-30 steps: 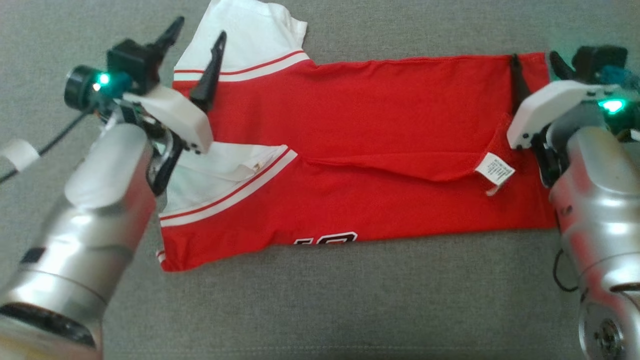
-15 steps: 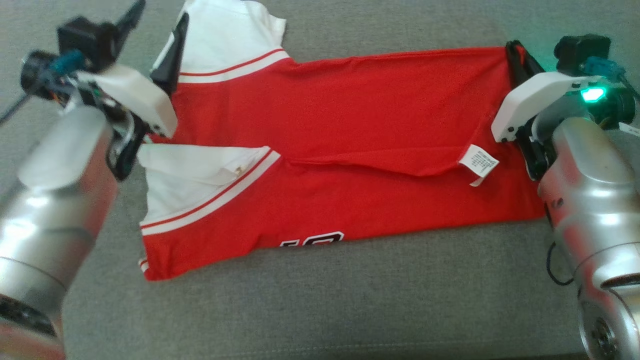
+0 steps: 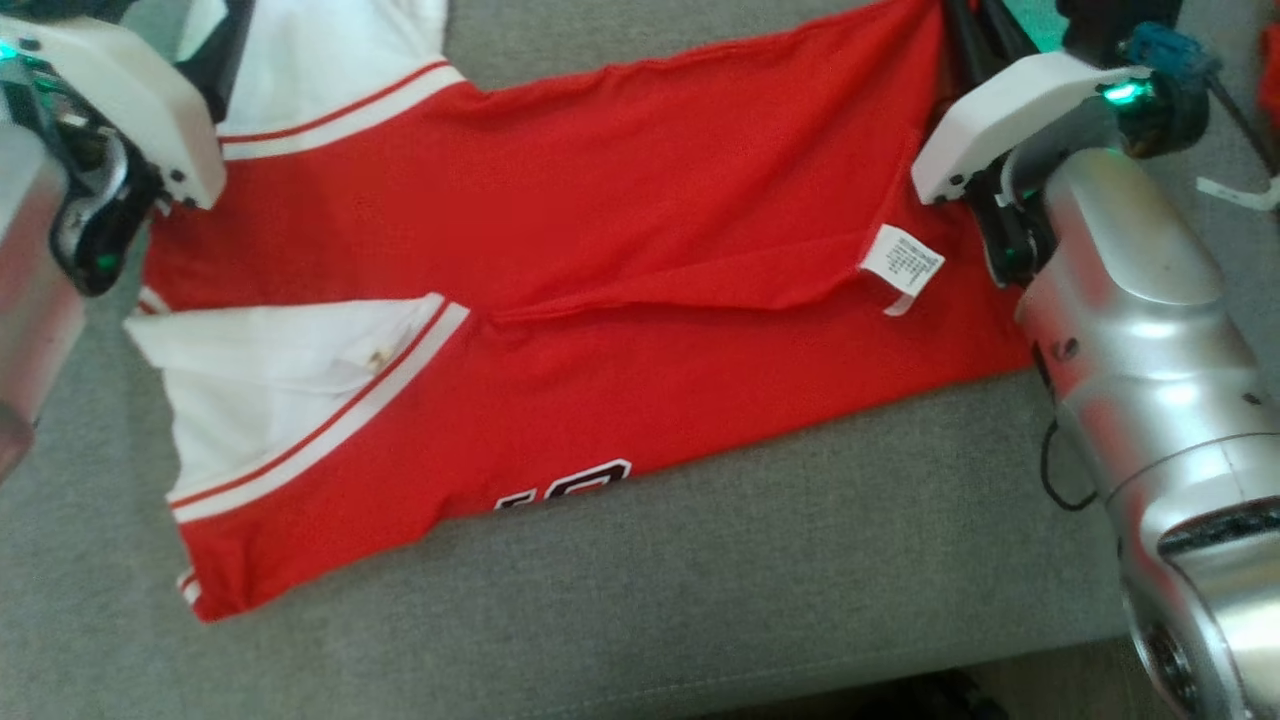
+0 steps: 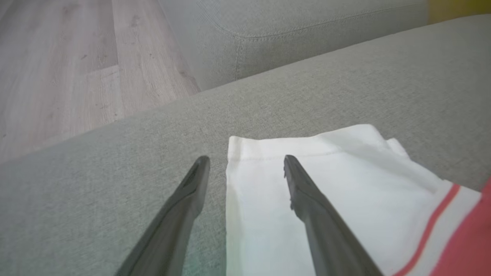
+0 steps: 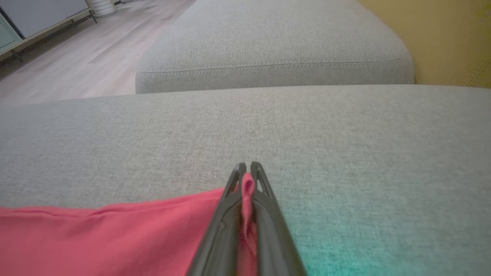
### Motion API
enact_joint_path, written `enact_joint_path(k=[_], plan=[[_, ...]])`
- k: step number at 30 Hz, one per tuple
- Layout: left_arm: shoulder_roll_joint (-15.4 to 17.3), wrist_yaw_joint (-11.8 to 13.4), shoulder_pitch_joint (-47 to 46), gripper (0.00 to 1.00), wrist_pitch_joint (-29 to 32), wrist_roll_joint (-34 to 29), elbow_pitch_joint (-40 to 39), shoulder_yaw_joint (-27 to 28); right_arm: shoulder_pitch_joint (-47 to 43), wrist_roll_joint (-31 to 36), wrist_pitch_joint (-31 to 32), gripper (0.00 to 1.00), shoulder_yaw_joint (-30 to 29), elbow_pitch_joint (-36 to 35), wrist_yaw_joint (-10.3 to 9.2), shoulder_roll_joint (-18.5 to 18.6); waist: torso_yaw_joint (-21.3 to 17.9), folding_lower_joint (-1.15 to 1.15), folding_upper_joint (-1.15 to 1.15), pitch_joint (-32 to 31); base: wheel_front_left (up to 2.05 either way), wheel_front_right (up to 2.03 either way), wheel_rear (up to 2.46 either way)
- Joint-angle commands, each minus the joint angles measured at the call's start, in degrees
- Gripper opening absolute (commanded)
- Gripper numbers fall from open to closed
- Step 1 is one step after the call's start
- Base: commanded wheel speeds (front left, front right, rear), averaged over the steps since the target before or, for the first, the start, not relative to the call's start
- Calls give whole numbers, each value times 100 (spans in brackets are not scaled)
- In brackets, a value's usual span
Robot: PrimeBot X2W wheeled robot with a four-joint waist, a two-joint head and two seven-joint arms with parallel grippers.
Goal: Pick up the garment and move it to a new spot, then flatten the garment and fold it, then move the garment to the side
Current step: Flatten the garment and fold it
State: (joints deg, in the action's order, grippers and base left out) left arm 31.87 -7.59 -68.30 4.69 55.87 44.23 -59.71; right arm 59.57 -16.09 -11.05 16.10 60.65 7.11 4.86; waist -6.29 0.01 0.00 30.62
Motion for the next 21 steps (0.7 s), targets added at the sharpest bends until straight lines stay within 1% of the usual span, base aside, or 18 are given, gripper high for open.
enact_joint_path(k=[1,5,11,12,13,14,18,21], plan=[[297,10,-302,100,7,98,-19,133,178,-77,-60,0,120,-208,37,-116,-109,-1,0,132,0,0,0],[347,10,-348,100,-39,293,194,70,237,-269,-75,0,313,-318,37,-116,-178,-1,0,243,0,0,0],[263,10,-355,100,-252,499,504,23,250,-505,-103,0,527,-408,37,-60,-227,-1,0,270,0,0,0],[239,10,-352,76,-254,525,523,-8,248,-537,-107,0,557,-415,37,-47,-230,-1,0,270,0,0,0],[217,10,-349,31,-246,549,513,-54,244,-569,-110,0,584,-419,37,-36,-230,-1,0,272,0,0,0],[198,10,-347,0,-229,579,477,-107,244,-601,-113,0,604,-422,37,-23,-228,-1,0,277,0,0,0],[186,10,-389,0,-266,710,325,-268,267,-709,-140,0,666,-433,37,37,-200,-1,0,287,0,0,0],[196,10,-498,0,-575,691,241,-354,275,-749,-217,0,630,-432,37,110,-130,-1,0,260,0,0,0]])
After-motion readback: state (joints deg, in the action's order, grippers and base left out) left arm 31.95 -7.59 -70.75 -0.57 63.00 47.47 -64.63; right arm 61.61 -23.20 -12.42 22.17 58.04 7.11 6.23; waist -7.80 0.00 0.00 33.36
